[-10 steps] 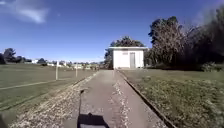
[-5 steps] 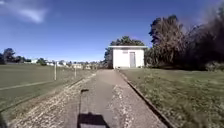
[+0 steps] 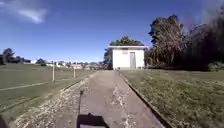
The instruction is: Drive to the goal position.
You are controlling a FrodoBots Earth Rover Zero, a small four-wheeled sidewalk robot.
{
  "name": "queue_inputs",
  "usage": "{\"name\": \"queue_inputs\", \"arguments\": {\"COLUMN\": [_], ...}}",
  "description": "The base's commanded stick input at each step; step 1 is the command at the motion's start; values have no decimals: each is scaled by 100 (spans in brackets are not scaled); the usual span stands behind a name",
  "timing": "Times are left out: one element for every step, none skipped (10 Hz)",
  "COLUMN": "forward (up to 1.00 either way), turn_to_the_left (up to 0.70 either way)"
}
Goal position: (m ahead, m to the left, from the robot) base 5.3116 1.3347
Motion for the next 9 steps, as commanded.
{"name": "queue_inputs", "arguments": {"forward": [50,50,50,50,50,50,50,50,50], "turn_to_the_left": [0,0,0,0,0,0,0,0,0]}}
